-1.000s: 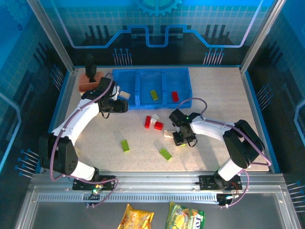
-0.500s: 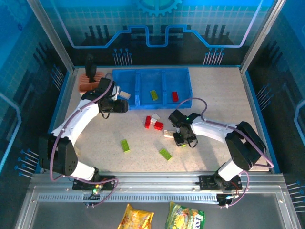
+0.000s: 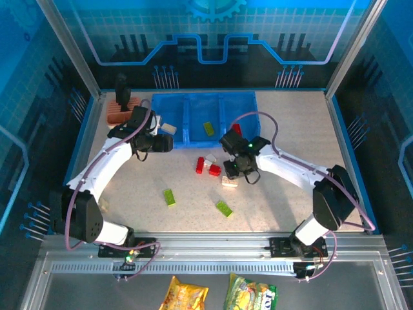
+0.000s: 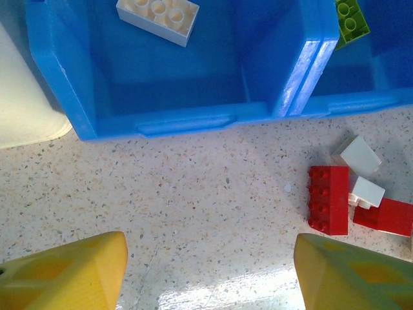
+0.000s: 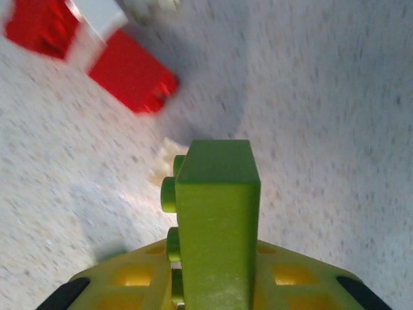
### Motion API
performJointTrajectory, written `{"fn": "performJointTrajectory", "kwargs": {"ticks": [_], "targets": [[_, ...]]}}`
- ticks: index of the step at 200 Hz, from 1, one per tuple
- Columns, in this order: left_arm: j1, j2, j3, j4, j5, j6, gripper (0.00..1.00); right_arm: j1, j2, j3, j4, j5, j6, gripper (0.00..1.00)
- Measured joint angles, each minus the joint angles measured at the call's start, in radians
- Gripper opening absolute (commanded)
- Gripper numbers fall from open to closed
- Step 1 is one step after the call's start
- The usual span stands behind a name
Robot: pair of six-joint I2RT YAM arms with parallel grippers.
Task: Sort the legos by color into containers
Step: Pick up the lego from the bottom-center of the table, then place the lego in the container.
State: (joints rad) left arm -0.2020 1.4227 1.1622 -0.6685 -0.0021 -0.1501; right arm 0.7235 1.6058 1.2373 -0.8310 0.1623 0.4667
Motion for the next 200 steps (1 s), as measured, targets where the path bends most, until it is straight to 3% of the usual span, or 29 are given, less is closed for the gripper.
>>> {"fn": "performJointTrajectory", "kwargs": {"ticks": [107,200], "targets": [[0.004,-0.024,-0.006,0.016,0.0,0.0,0.71,0.006,0.388,0.532,0.025,-0.036,-0.049,0.27],[0.007,-0.031,-0.008,0.021,0.0,0.0,0.71,-0.057,0.721,0.907,0.023,-0.04,-0.06,0.28]]}}
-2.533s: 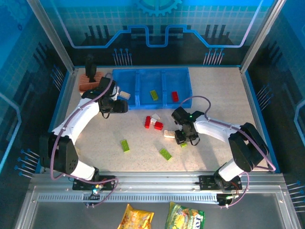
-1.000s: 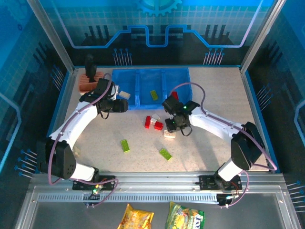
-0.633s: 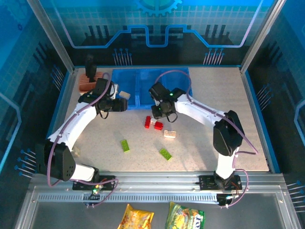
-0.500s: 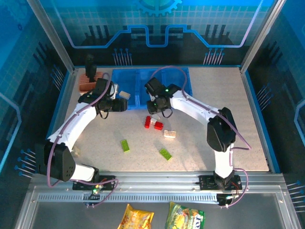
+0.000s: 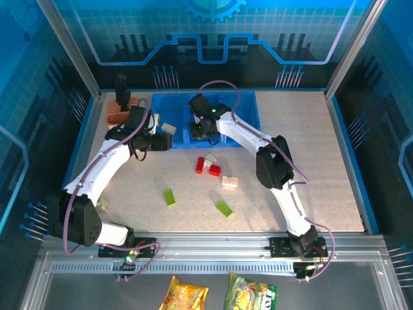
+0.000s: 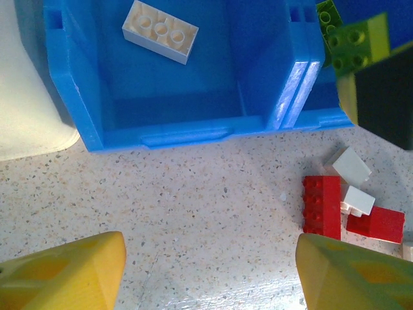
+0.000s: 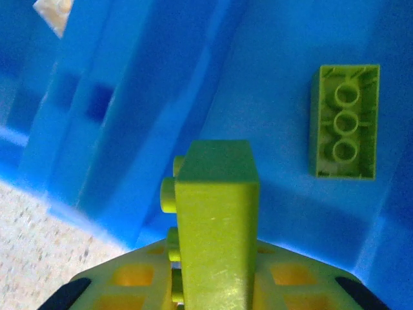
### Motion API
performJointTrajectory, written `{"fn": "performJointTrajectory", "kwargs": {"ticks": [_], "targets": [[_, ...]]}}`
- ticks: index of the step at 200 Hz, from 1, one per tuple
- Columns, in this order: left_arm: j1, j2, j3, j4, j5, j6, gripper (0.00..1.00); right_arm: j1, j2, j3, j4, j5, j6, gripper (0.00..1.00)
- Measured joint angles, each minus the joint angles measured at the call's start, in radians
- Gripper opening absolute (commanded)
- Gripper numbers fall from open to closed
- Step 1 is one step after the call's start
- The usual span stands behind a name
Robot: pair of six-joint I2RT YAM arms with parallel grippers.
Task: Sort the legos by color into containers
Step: Place the lego in the container.
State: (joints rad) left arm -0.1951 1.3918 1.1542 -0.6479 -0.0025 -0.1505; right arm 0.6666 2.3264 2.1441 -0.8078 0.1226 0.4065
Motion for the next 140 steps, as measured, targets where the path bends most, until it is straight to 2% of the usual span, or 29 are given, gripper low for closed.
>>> {"fn": "performJointTrajectory", "kwargs": {"ticks": [30,72,140], "targets": [[0.0,0.0,-0.003,0.001,0.0,0.0,0.71,-0.017,0.096,0.122,-0.013,0.0,-0.005,0.29],[0.0,-0.001,-0.007,0.002,0.0,0.0,0.72,-0.04,0.179,0.192,-0.018,-0.002,-0.007,0.29],[0.003,-0.004,-0.007,0.003,0.0,0.0,0.72,-0.048,0.222,0.198,-0.023,0.0,-0.01,0.41]]}}
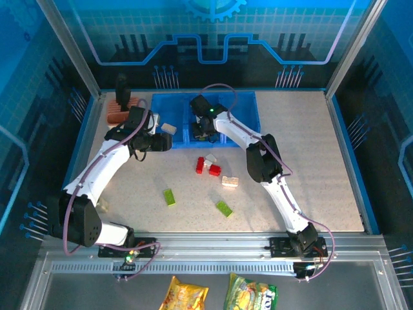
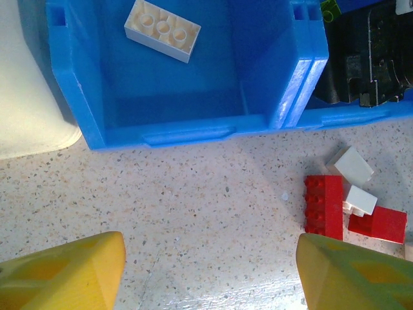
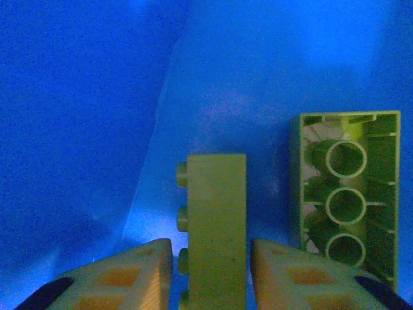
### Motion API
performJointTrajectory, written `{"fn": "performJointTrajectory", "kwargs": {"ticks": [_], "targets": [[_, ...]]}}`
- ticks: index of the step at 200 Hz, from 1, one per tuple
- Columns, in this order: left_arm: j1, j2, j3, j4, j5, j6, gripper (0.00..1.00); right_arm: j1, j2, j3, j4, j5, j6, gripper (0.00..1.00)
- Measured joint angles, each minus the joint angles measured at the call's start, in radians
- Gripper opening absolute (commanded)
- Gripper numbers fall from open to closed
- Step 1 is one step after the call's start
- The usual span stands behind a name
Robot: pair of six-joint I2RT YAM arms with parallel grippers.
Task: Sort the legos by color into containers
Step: Place the lego in the container.
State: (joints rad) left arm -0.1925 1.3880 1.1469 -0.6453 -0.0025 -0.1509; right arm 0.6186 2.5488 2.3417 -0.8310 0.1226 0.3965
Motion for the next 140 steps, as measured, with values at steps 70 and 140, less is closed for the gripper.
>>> {"fn": "performJointTrajectory", "kwargs": {"ticks": [70,140], "targets": [[0.0,-0.003,0.0,-0.011,0.0,-0.012,0.71,0.007,-0.064,-0.024,-0.027,0.008,-0.016,0.41],[-0.017,-0.003,0.002,-0.106,0.012,-0.08,0.7,0.037,-0.347,-0.244,-0.022,0.011,-0.028,0.41]]}}
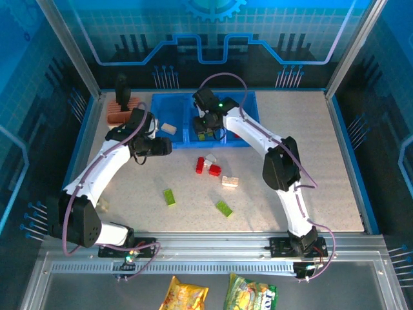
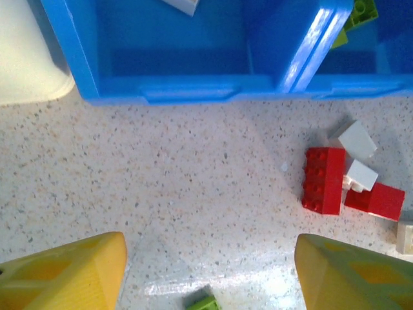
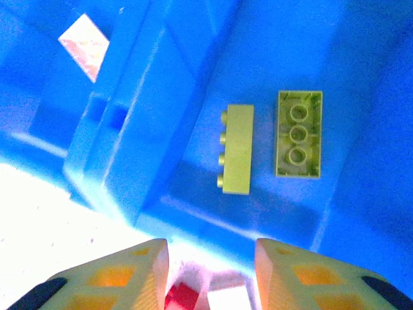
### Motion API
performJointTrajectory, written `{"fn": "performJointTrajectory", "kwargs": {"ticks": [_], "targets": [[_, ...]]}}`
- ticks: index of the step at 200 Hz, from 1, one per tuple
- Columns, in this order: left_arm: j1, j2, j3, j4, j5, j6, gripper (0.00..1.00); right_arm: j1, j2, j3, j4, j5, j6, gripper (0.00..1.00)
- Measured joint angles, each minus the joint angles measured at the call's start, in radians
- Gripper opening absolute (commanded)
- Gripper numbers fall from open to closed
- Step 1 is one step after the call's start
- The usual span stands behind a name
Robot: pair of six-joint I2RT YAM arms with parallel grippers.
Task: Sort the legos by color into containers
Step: Place the lego in the container, then pick up the lego from the center of the table.
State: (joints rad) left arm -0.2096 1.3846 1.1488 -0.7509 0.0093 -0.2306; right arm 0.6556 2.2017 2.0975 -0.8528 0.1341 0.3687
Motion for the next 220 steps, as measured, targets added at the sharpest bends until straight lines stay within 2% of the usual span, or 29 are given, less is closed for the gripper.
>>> {"fn": "performJointTrajectory", "kwargs": {"ticks": [78,104,164,220], "targets": [[-0.022,-0.045,-0.098,-0.057,0.013,-0.029,0.71,0.064,-0.218,-0.371,0.002,0.023,0.044,0.42],[-0.018,-0.05,-0.1,-0.052,0.006,-0.021,0.71,0.079,-0.266,-0.451,-0.003,0.045,0.09,0.45],[0.014,-0.081,-0.14,-0.006,0.005,0.002,0.71,0.106,-0.315,-0.581,0.009,0.121,0.317,0.61],[0.047,-0.103,-0.151,0.012,0.007,0.002,0.71,0.174,-0.313,-0.623,0.058,0.133,0.525,0.65]]}}
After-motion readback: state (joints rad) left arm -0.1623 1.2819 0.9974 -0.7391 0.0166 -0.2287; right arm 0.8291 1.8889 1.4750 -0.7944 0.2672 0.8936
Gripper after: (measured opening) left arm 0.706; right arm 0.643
